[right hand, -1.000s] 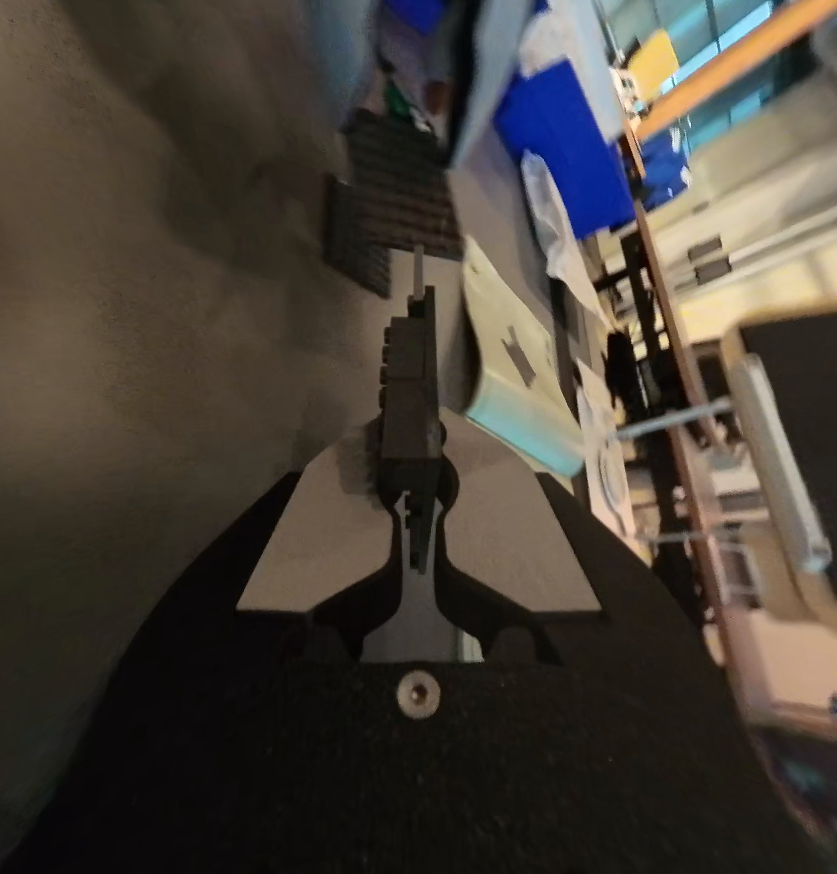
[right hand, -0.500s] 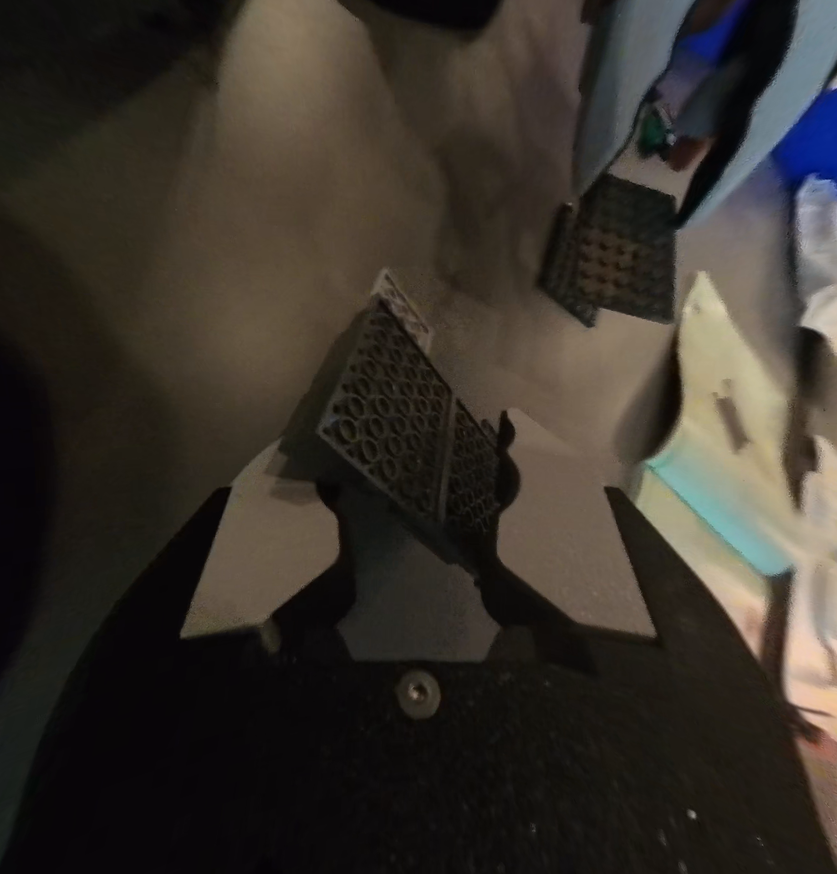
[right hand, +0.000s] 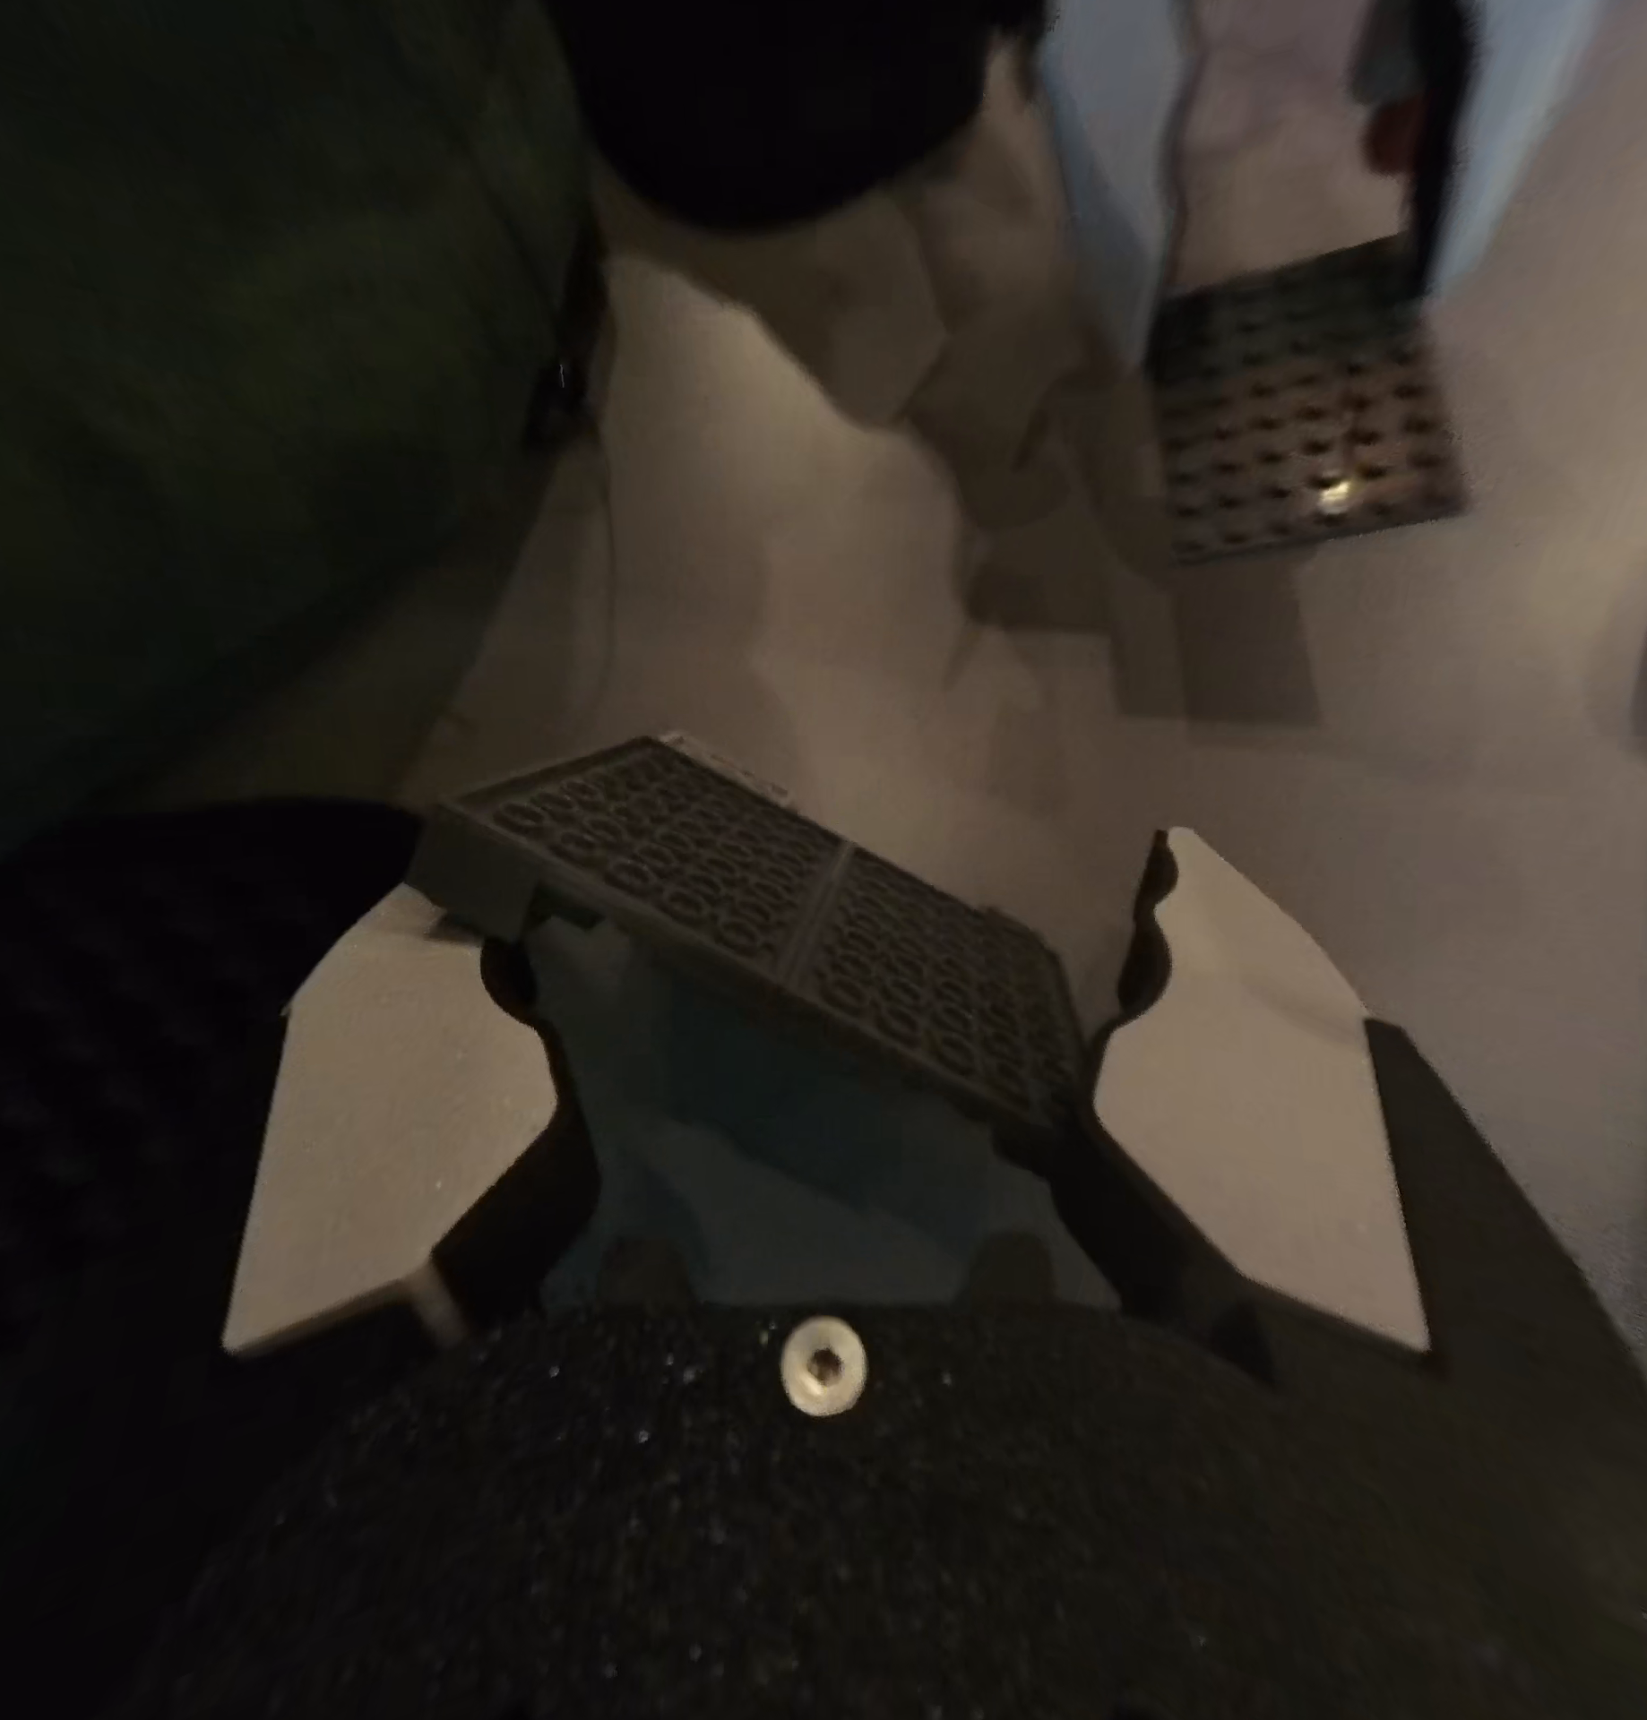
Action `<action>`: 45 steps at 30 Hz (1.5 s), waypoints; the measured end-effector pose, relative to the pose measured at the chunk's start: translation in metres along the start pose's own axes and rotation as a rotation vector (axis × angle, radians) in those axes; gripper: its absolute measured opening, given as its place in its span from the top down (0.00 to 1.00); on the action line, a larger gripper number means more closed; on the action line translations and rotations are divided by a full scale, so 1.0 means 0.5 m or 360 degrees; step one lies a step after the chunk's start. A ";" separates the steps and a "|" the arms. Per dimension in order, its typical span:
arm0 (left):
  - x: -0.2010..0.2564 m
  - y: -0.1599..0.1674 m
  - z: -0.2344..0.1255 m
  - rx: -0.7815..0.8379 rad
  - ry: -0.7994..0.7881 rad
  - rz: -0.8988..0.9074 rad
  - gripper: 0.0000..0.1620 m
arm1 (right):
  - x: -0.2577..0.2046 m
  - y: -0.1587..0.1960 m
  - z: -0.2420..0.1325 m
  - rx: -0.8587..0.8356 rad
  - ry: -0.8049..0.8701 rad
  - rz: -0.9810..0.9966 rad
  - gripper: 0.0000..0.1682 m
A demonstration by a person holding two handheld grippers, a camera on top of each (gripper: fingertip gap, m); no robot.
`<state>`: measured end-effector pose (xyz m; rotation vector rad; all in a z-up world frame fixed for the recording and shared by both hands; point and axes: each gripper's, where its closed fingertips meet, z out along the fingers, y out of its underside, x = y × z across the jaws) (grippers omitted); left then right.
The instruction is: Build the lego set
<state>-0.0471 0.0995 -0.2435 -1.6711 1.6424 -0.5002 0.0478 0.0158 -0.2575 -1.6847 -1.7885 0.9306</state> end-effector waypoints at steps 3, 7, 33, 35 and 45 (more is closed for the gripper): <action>0.006 -0.003 0.003 0.0015 0.0015 0.0005 0.71 | -0.003 0.000 -0.014 0.0051 -0.0029 0.0138 0.25; 0.009 -0.001 0.004 0.0028 0.0028 -0.0008 0.71 | 0.007 0.017 -0.033 0.0023 -0.0005 0.0294 0.21; 0.084 -0.064 0.033 0.0122 0.0195 0.0142 0.70 | 0.129 -0.011 0.027 0.0095 0.0385 0.0343 0.17; 0.081 -0.060 0.035 0.0104 0.0173 0.0149 0.70 | 0.125 -0.008 0.027 0.0072 0.0364 0.0373 0.16; 0.068 -0.050 0.020 0.0111 0.0137 0.0091 0.71 | 0.090 -0.007 0.009 0.0012 0.0131 0.0607 0.13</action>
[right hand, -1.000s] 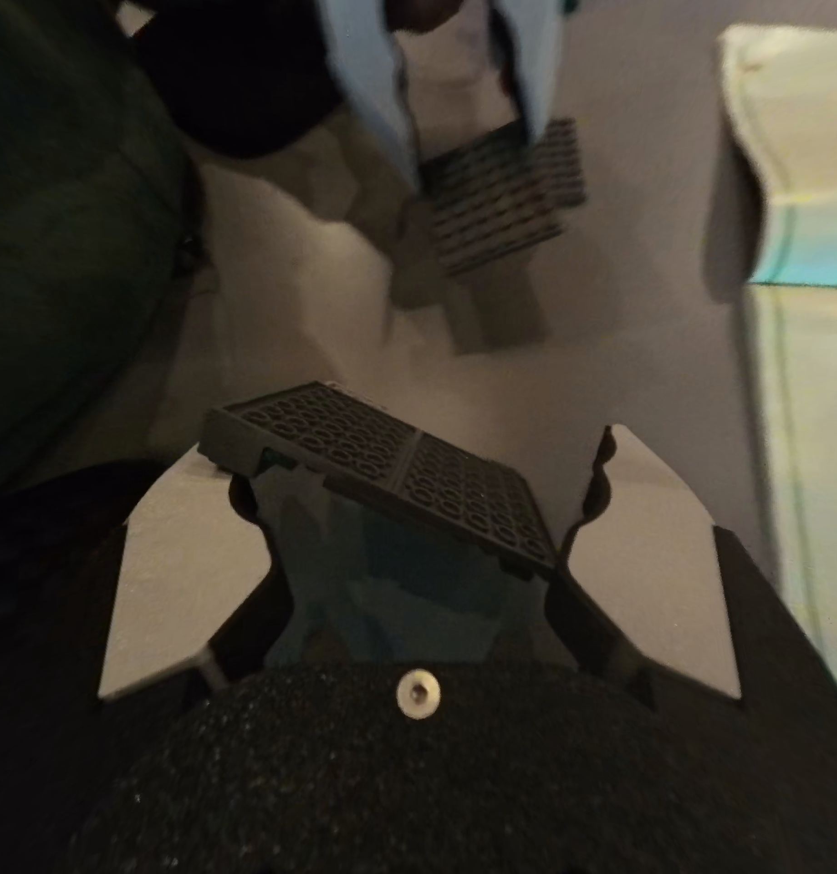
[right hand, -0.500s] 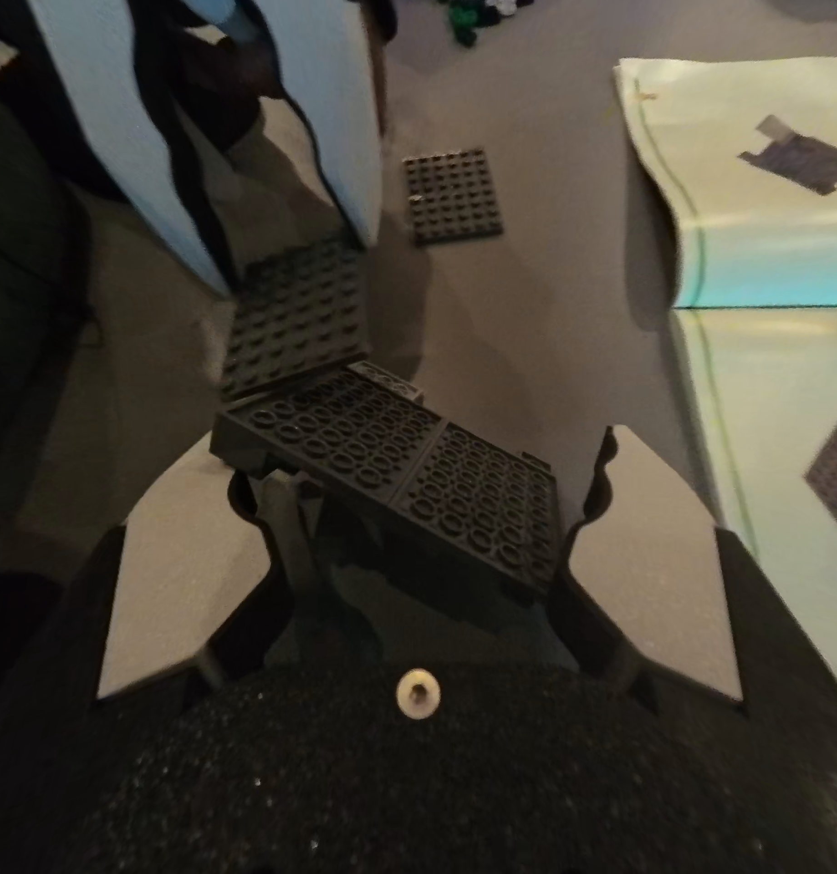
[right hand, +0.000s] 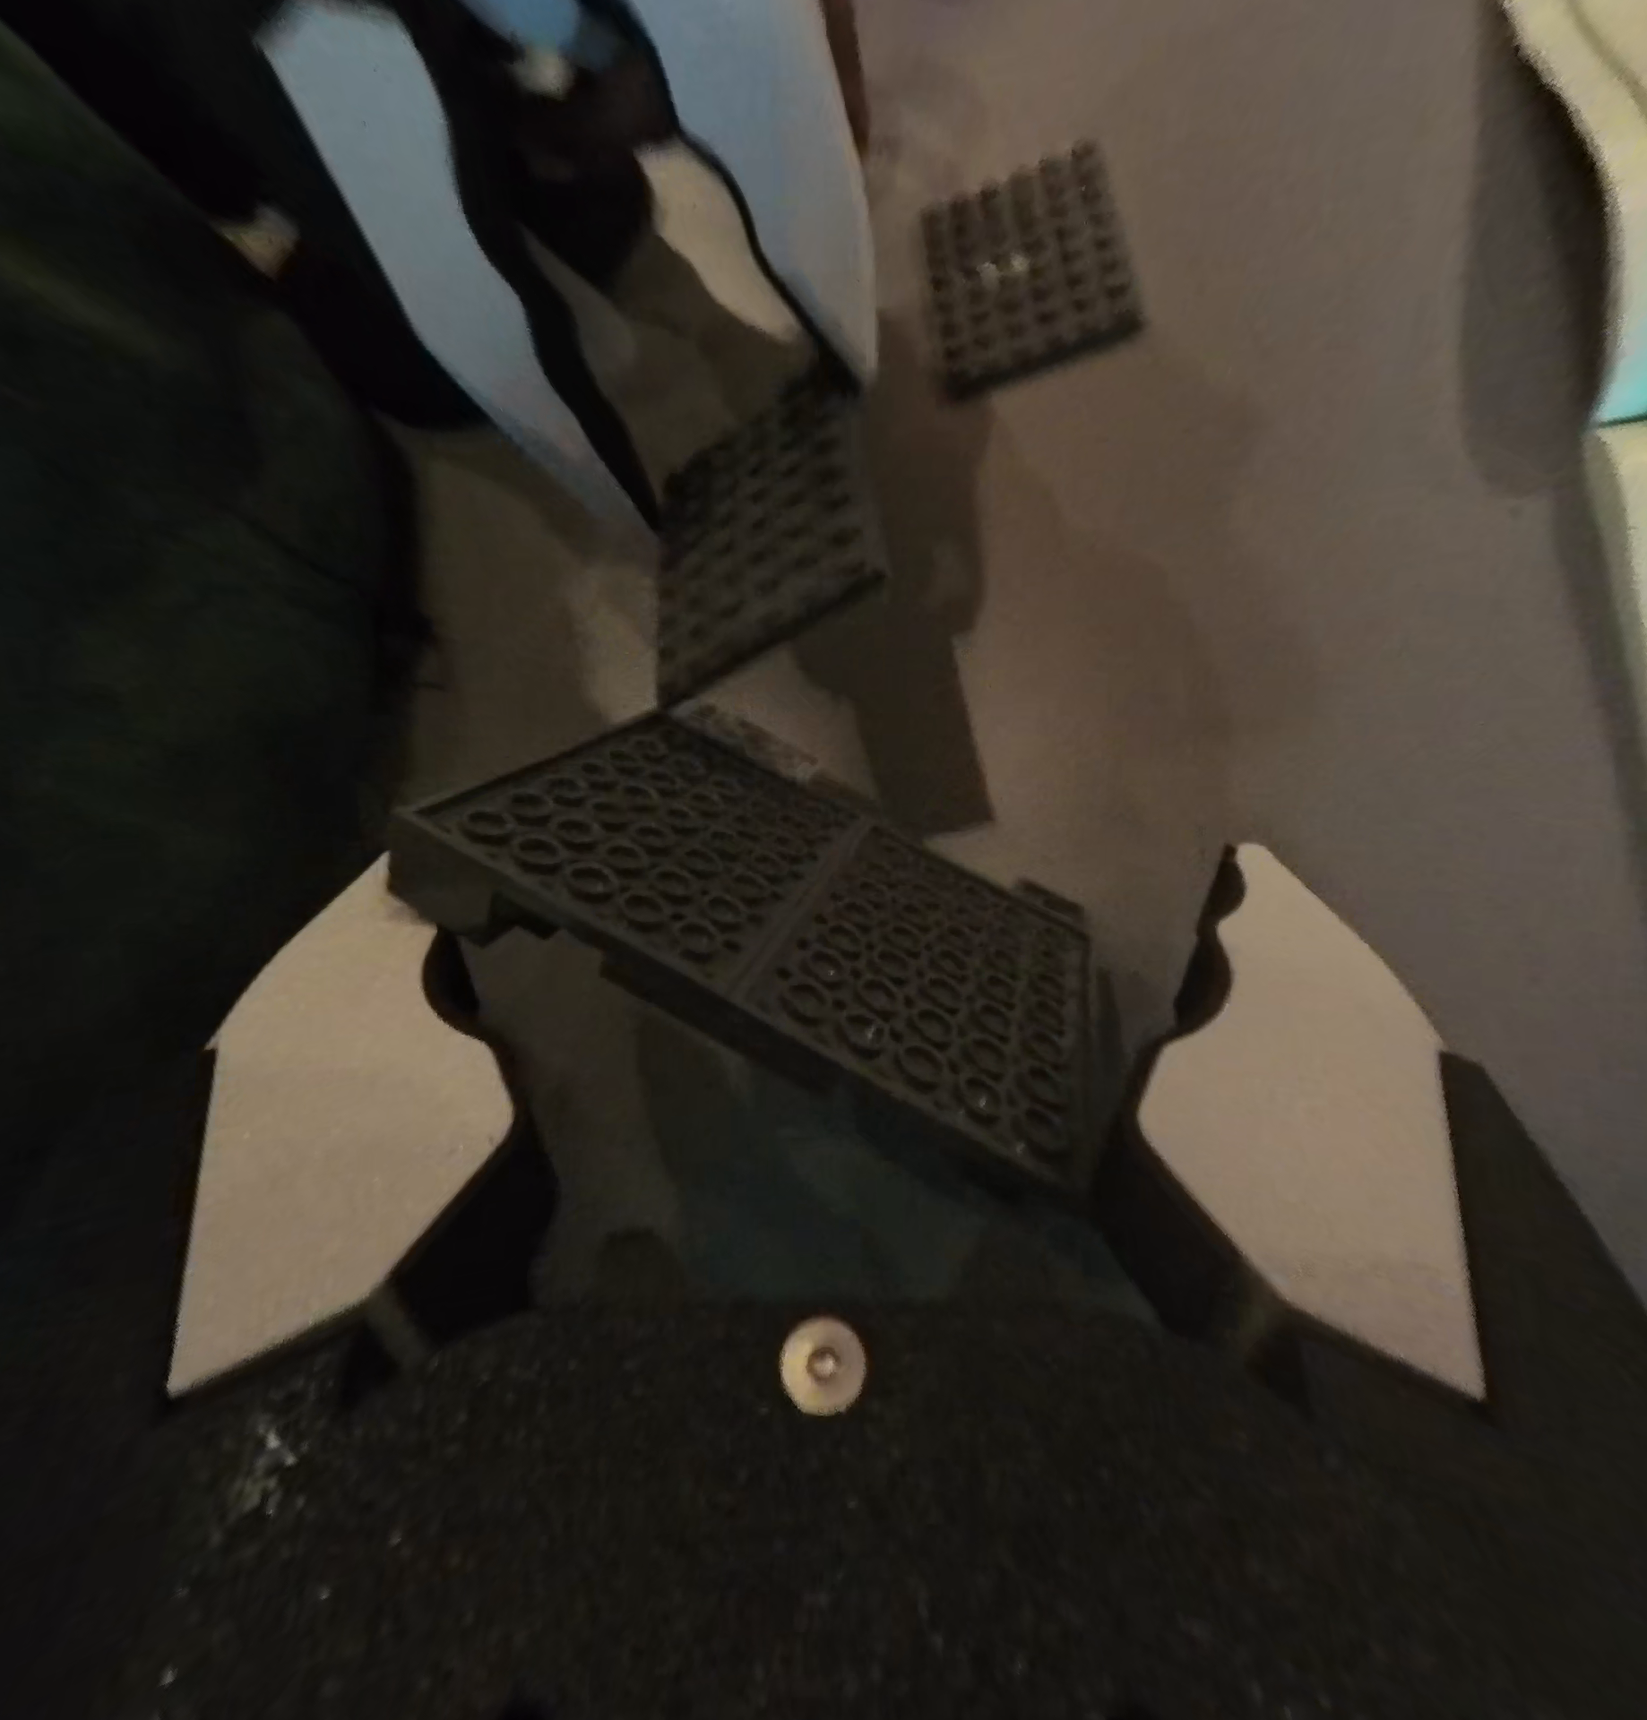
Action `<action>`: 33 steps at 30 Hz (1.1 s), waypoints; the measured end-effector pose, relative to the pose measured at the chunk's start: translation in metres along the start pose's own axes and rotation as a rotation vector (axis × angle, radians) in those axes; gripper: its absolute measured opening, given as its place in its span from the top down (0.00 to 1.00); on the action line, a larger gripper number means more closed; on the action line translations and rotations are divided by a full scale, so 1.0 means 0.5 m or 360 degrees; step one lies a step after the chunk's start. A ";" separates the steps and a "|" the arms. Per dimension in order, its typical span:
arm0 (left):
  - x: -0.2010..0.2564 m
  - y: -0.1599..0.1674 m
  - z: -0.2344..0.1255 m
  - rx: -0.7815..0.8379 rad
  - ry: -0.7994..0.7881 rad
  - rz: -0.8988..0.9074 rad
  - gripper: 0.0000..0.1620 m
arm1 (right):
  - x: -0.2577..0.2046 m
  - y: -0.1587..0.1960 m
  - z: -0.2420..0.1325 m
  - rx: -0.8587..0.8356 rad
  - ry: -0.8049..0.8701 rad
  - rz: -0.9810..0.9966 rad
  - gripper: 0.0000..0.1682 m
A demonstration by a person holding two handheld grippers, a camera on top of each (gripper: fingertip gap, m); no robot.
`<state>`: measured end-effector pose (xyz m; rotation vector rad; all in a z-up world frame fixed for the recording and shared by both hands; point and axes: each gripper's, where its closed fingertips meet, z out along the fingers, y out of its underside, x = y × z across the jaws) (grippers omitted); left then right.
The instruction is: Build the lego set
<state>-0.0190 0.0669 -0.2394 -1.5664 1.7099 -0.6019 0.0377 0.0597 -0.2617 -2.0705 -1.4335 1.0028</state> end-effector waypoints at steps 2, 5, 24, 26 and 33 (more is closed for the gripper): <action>-0.006 0.017 0.000 -0.0054 -0.0012 -0.0020 0.71 | 0.002 -0.001 0.005 -0.0001 0.0046 -0.0058 0.13; -0.017 0.049 0.004 -0.0155 -0.0024 -0.0062 0.71 | 0.012 0.003 0.012 -0.0038 0.0125 -0.0135 0.14; -0.031 0.075 -0.005 -0.0178 -0.0012 -0.0119 0.71 | 0.037 0.078 -0.022 -0.0268 0.0749 0.0391 0.19; -0.033 0.074 -0.007 -0.0160 -0.0013 -0.0123 0.71 | 0.034 0.086 -0.012 -0.0309 0.0810 0.0391 0.18; -0.033 0.065 -0.021 -0.0118 -0.0020 -0.0114 0.71 | 0.052 0.084 -0.014 -0.0478 0.0727 0.0139 0.37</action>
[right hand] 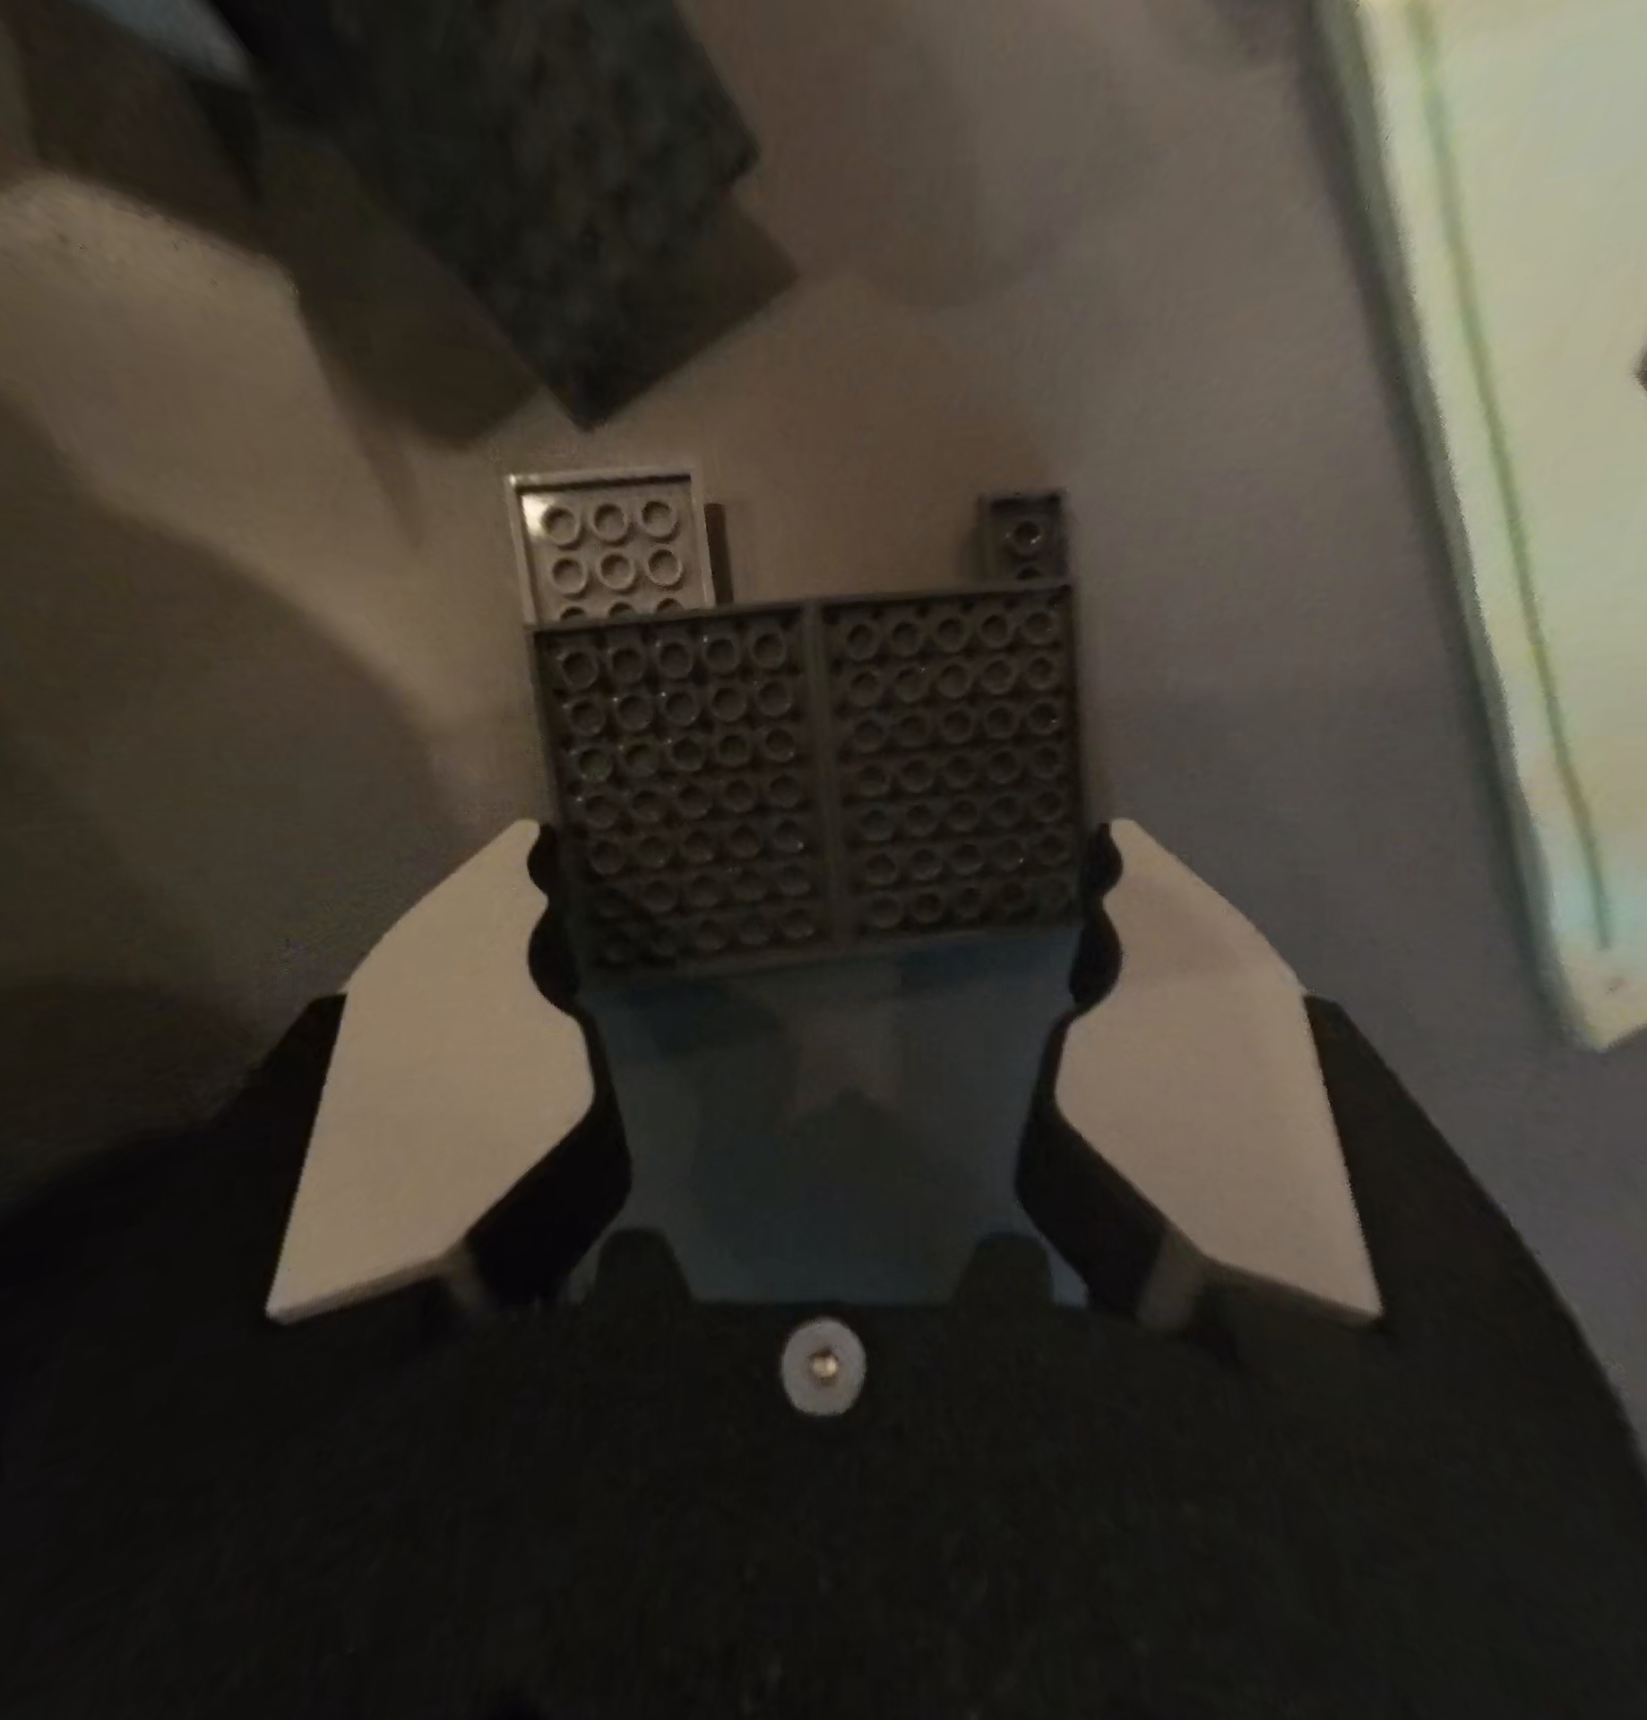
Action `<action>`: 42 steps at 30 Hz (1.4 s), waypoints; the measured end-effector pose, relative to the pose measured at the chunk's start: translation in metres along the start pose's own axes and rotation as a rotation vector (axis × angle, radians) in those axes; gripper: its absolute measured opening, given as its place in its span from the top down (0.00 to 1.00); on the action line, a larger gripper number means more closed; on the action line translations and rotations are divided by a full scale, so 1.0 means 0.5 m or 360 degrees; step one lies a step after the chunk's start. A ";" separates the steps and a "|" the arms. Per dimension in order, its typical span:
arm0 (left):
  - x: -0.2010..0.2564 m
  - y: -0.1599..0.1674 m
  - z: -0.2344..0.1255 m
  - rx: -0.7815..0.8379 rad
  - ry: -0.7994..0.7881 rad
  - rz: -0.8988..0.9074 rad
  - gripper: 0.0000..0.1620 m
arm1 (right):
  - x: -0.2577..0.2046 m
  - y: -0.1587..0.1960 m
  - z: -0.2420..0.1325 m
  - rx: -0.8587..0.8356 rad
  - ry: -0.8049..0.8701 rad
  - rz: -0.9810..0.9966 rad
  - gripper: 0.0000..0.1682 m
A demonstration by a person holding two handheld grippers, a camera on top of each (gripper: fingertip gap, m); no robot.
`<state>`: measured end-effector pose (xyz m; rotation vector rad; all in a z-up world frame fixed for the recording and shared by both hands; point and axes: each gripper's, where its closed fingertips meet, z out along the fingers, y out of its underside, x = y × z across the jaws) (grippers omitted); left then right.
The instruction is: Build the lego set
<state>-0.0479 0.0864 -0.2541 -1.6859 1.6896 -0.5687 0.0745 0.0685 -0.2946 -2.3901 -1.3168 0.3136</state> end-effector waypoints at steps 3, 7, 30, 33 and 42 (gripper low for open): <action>0.001 -0.004 -0.009 0.0029 -0.0008 -0.0003 0.71 | 0.000 -0.008 -0.004 0.0013 -0.0119 -0.0317 0.38; -0.003 -0.006 -0.017 0.0048 -0.0018 -0.0008 0.71 | -0.007 -0.029 -0.013 0.0058 -0.0297 -0.0661 0.38; 0.033 -0.066 -0.028 0.0308 0.0131 0.0047 0.71 | -0.081 -0.142 -0.079 0.0826 -0.0005 -0.0402 0.41; 0.048 -0.085 -0.036 0.0385 0.0253 -0.0065 0.71 | -0.115 -0.171 -0.074 0.0894 0.0118 -0.0626 0.47; 0.060 -0.107 -0.081 0.0632 0.0636 -0.0545 0.71 | -0.145 -0.208 -0.124 0.1225 0.0816 -0.1315 0.94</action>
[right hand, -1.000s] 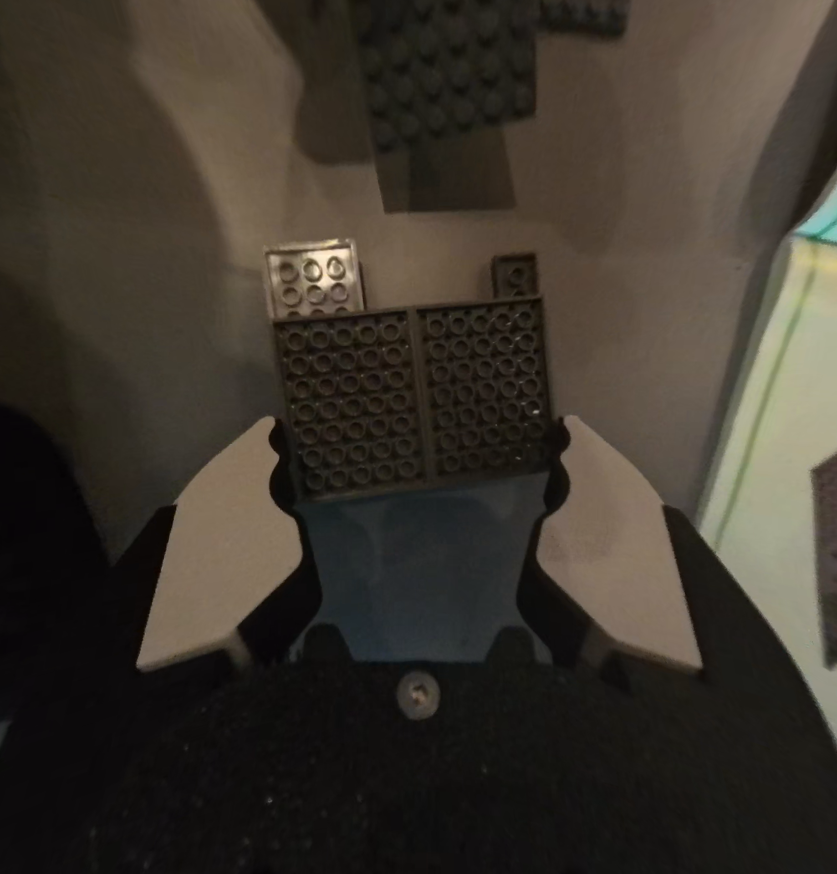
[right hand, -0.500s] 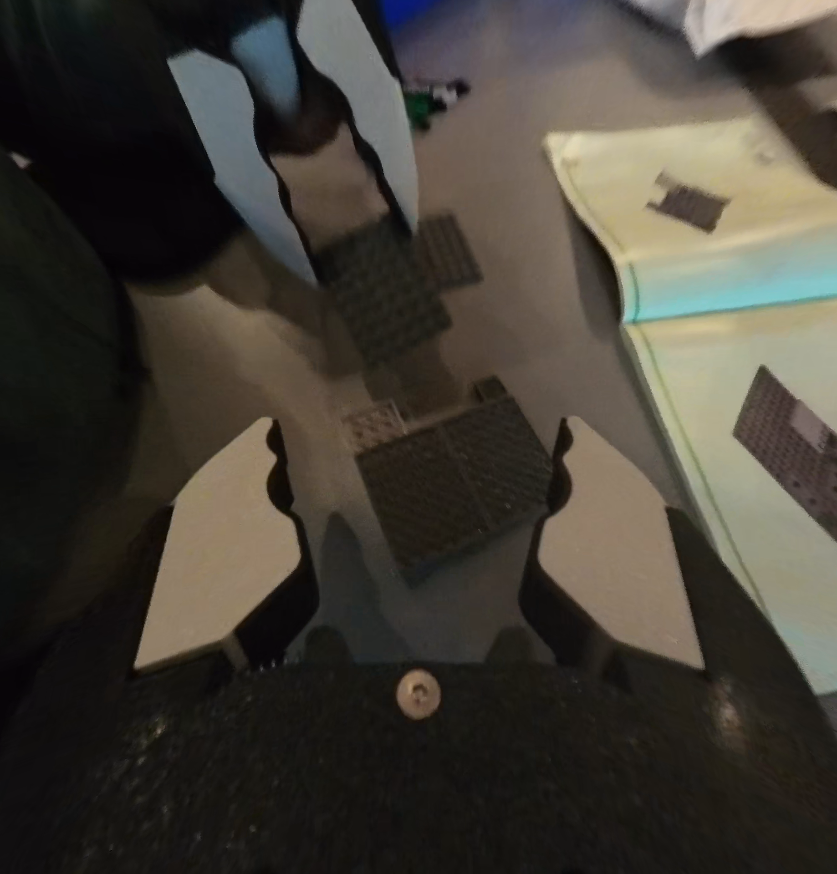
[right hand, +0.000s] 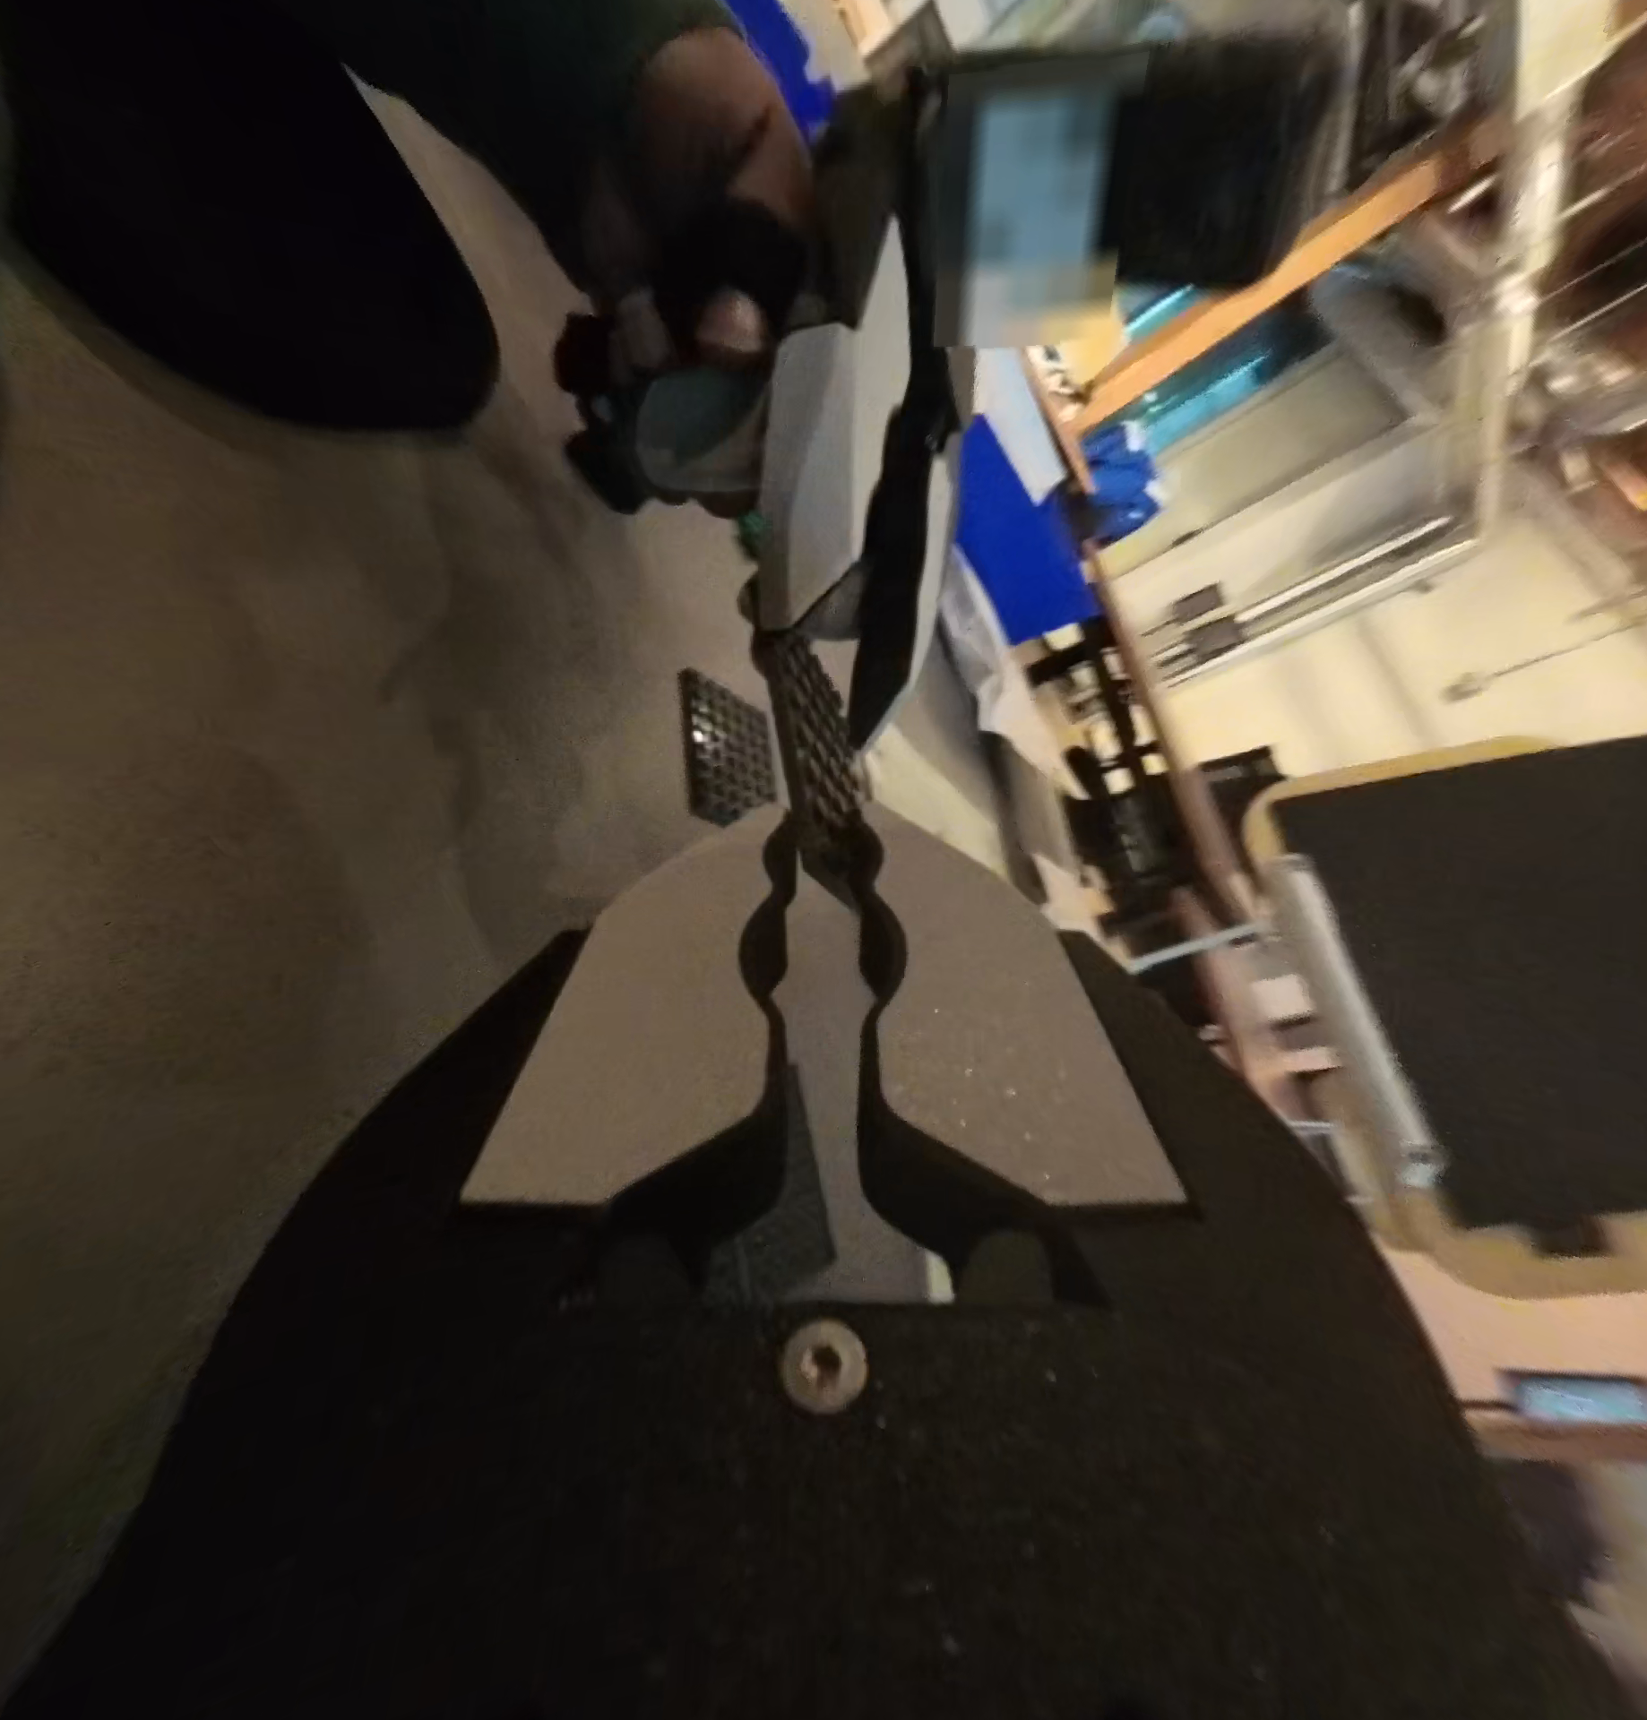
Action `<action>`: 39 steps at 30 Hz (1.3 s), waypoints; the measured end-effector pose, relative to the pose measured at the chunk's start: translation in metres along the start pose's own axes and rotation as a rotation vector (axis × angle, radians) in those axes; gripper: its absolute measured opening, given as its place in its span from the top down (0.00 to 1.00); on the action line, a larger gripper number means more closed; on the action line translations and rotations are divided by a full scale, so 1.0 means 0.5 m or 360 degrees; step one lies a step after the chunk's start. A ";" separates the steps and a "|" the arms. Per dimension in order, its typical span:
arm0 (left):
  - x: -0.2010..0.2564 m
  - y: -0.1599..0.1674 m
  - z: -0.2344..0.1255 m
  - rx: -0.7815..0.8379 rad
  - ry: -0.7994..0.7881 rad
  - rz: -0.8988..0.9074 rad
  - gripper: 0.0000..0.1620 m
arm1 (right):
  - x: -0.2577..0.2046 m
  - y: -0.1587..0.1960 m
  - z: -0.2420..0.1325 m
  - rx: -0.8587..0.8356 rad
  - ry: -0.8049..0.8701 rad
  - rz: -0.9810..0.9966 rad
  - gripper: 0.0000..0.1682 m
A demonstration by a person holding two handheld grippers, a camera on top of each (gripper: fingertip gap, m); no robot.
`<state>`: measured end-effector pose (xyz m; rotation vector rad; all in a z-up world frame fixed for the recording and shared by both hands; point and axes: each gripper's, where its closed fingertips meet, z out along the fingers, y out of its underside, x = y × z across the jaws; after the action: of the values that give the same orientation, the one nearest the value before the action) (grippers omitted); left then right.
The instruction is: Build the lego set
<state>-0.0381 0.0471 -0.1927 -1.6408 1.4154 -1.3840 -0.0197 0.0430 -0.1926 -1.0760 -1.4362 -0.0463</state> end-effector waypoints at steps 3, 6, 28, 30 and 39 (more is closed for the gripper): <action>0.007 0.000 -0.005 0.0033 0.0076 -0.0092 0.71 | 0.000 -0.010 -0.002 -0.0024 0.0009 -0.0052 0.96; 0.012 -0.007 -0.014 0.0061 0.0085 -0.0060 0.72 | 0.000 -0.012 -0.007 -0.0042 -0.0050 0.0014 0.98; 0.045 0.031 0.013 -0.0321 -0.0474 0.1446 0.63 | -0.028 -0.017 -0.045 -0.0064 -0.1691 0.2785 0.98; 0.045 0.037 0.017 -0.0342 -0.0450 0.1406 0.61 | -0.023 -0.020 -0.044 -0.0038 -0.1695 0.2790 0.98; 0.042 0.021 0.022 -0.0248 -0.0404 0.1199 0.68 | -0.007 -0.018 -0.045 0.0094 -0.1631 0.2773 0.96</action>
<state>-0.0335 0.0224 -0.1983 -1.1152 1.7533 -0.6285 -0.0089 0.0224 -0.1852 -2.0789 -0.7683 1.9677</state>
